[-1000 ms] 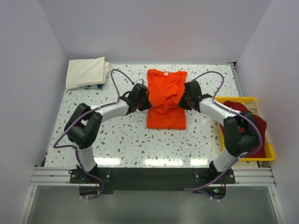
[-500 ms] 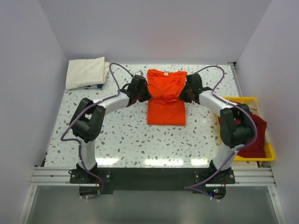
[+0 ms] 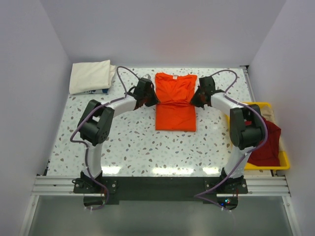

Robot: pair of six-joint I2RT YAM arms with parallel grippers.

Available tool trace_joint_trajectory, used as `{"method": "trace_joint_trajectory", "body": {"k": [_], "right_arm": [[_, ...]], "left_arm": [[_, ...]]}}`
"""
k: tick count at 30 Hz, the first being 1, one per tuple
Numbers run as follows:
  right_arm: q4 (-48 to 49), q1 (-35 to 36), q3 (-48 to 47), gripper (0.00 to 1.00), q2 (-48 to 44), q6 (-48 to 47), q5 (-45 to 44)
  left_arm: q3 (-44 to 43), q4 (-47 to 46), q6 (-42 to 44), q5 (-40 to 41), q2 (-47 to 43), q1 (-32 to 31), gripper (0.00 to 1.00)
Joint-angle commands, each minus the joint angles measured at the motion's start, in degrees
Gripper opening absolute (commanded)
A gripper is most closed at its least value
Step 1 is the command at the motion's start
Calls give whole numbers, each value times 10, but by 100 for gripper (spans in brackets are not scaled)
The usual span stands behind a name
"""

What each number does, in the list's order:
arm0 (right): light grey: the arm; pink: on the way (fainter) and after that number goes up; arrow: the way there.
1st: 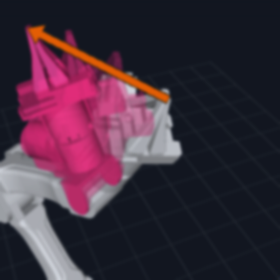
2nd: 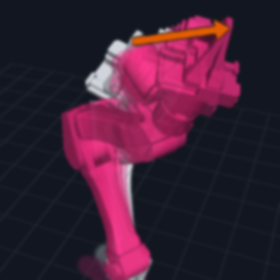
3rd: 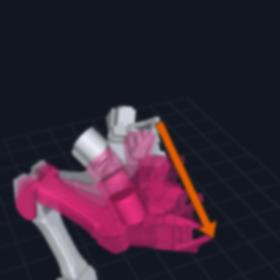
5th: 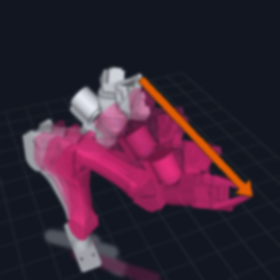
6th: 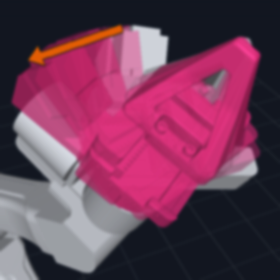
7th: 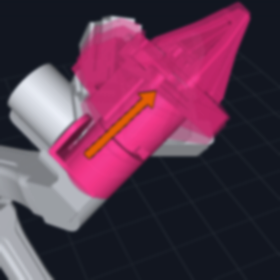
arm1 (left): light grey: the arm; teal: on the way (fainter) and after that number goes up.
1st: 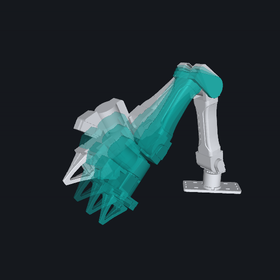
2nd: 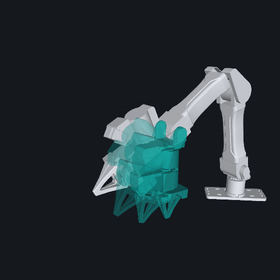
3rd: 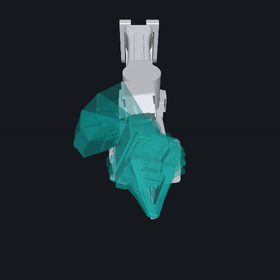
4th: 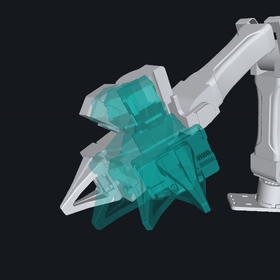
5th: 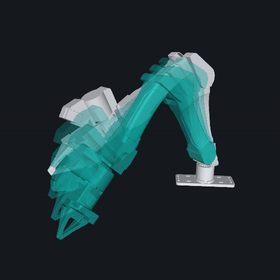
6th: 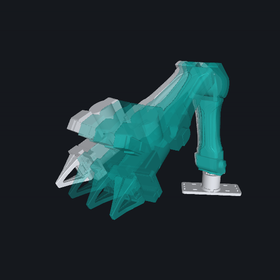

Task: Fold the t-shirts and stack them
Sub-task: Fold the tshirt

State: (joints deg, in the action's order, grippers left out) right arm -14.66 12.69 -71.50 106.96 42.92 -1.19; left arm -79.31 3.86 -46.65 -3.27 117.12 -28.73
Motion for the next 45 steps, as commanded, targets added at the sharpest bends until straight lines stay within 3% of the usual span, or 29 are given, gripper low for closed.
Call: {"method": "trace_joint_trajectory", "body": {"k": [1,4,5,7,9,11,16,20,31,45], "right_arm": [[17,-11,-39,11,3,-17,22],[20,-16,-40,24,-5,-26,22],[17,-17,-43,29,-8,-31,28],[-5,-21,-57,33,-11,-41,30],[-4,-20,-50,37,-29,-43,29],[6,-21,-37,39,-53,-44,28],[30,-9,25,38,-100,-39,45],[52,10,74,34,-121,-43,51],[72,38,63,18,-41,-40,81],[13,33,-81,18,74,-49,69]], "left_arm": [[-28,-30,24,-11,-3,16,23],[-26,-50,30,-12,-13,20,43],[-25,-50,34,-14,-21,25,54],[-22,-49,44,-17,-29,32,61],[-17,-46,47,-15,-48,32,62],[-3,-50,48,-20,-64,32,58],[36,-55,50,-39,-89,8,23],[37,-40,55,-42,-80,-25,5],[-29,-39,53,-65,14,-51,6],[-169,28,70,-71,117,-6,10]]}}
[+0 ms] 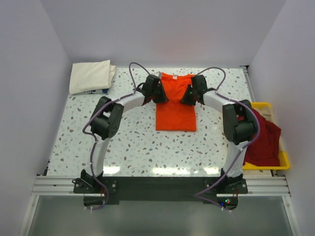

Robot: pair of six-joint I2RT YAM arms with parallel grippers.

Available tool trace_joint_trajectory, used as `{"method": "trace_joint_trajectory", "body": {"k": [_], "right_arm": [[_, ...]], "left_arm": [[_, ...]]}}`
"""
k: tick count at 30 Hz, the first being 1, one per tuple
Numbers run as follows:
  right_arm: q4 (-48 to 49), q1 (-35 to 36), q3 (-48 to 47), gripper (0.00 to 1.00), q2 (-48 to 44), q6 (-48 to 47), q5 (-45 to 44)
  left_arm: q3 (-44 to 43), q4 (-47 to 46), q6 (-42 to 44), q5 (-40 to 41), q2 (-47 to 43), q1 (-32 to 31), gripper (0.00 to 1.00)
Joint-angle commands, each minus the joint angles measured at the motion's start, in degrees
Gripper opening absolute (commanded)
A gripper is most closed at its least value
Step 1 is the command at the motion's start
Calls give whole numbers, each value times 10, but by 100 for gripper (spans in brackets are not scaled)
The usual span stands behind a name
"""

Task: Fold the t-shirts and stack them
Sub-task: Fold the tshirt

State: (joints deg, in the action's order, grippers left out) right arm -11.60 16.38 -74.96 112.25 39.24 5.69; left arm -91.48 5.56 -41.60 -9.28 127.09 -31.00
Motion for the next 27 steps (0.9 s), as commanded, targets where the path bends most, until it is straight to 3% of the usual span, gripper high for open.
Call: {"method": "trace_joint_trajectory", "body": {"k": [1,12,18,22,24,27], "right_arm": [[-19,-5,-55,18,29,-14,-3],[-68,-38,-155,19,111,-41,4],[-120,-48,-235,30,113,-87,38],[-133,-48,-238,43,69,-90,26],[-156,-49,-223,43,28,-82,3],[-132,-48,-115,42,-70,-44,-17]], "left_arm": [[-55,16,21,-9,31,19,10],[-118,23,41,-36,48,65,23],[-92,21,50,-47,-16,84,32],[31,-26,31,-41,-100,83,39],[90,-47,3,-35,-159,83,40],[225,-117,-27,-25,-236,82,41]]}}
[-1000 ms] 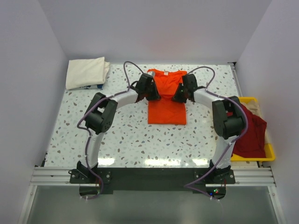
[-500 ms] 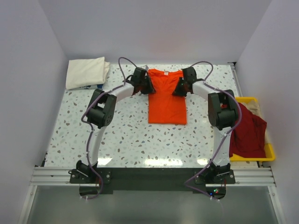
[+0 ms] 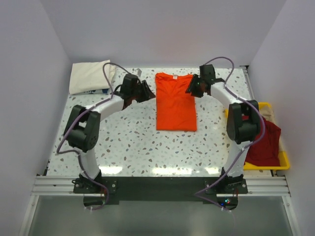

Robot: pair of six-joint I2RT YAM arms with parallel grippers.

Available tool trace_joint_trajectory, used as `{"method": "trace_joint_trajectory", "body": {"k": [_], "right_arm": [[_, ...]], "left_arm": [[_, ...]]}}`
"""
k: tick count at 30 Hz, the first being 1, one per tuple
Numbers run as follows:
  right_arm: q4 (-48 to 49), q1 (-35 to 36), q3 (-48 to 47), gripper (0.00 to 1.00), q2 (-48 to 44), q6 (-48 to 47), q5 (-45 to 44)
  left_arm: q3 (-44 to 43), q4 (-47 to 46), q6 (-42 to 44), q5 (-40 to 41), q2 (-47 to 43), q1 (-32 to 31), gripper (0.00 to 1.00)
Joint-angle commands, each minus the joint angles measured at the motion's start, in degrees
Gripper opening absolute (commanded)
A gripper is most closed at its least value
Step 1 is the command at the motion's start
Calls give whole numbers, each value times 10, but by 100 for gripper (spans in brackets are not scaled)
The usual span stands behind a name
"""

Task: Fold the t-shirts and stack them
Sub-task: Fold the tshirt

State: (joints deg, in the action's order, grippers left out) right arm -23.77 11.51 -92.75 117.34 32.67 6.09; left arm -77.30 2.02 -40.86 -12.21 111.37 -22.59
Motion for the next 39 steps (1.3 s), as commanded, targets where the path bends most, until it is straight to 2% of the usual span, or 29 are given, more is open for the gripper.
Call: {"method": "trace_joint_trajectory", "body": {"k": [1,4,6,7,13,23,26,29,35,38,39], "right_arm": [[6,2,151,42,-150,30,-18],[53,4,311,42,-276,56,-29],[60,4,368,42,-348,57,-35],[66,3,422,42,-367,54,-30],[111,3,558,43,-445,61,-16],[209,3,589,44,-395,91,-13],[231,3,601,43,-385,104,-9],[235,4,602,43,-375,108,-4],[251,4,610,43,-366,112,2],[260,4,611,42,-357,122,19],[263,4,613,42,-356,126,23]], "left_arm": [[136,-96,-38,3,-96,-2,41],[233,-139,-47,-5,-149,-24,43],[269,-160,-48,-7,-169,-45,45],[295,-166,-48,-7,-172,-67,48],[363,-222,-78,1,-168,-114,53],[364,-219,-108,35,-132,-127,53],[356,-212,-108,36,-117,-130,49],[349,-210,-113,37,-107,-134,37],[336,-198,-113,46,-92,-141,35],[329,-192,-115,51,-92,-143,29],[327,-186,-115,54,-93,-143,24]]}}
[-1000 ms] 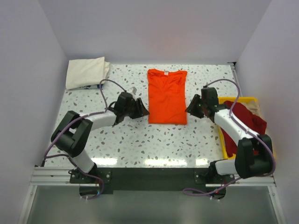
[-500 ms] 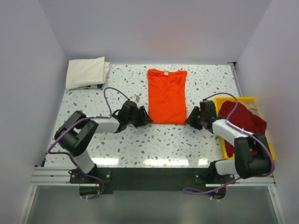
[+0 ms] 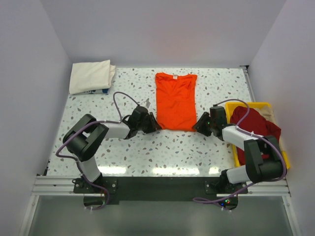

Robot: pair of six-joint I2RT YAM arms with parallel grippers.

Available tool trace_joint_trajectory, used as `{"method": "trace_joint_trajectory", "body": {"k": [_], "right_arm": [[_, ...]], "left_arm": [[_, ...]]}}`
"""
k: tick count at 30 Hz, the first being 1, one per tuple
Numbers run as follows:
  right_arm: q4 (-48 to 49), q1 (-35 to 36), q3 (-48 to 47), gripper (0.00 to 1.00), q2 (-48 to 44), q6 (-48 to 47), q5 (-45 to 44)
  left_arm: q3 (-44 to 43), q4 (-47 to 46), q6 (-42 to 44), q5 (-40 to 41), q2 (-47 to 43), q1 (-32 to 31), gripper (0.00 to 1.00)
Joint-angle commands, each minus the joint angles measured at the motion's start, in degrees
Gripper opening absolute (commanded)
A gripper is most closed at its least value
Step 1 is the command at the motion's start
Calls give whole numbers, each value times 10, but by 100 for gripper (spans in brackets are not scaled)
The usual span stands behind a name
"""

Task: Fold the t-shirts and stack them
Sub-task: Fold the tshirt

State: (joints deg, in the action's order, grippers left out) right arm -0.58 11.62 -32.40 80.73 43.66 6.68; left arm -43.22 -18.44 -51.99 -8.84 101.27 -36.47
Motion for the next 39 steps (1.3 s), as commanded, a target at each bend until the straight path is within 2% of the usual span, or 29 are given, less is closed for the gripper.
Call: {"method": "trace_joint_trajectory", "body": {"k": [1,2,5,6,8,14,17,26,31,39], "right_arm": [[34,4,9,42,13,23,23],[37,4,10,42,14,27,29],[41,4,15,40,18,35,32],[41,5,16,35,19,37,32],[40,4,18,28,22,39,30],[-10,4,4,6,15,12,-6],[-46,5,-12,0,2,-15,-33],[-120,4,-43,0,-32,-80,-61],[-146,6,-27,0,-54,-99,-48],[-180,31,18,0,-128,-87,-16]], "left_arm": [[-13,23,-6,26,4,-5,22],[-13,24,-6,33,-2,-6,22],[-15,36,-3,40,-9,-5,11],[-16,38,-3,39,-9,-6,5],[-18,40,-2,39,-9,-6,0],[-20,67,-2,55,-22,-5,0],[-25,96,7,67,-39,-5,0],[-24,145,30,70,-71,-5,0],[-15,152,36,48,-86,-5,0],[53,169,39,31,-150,-8,0]]}}
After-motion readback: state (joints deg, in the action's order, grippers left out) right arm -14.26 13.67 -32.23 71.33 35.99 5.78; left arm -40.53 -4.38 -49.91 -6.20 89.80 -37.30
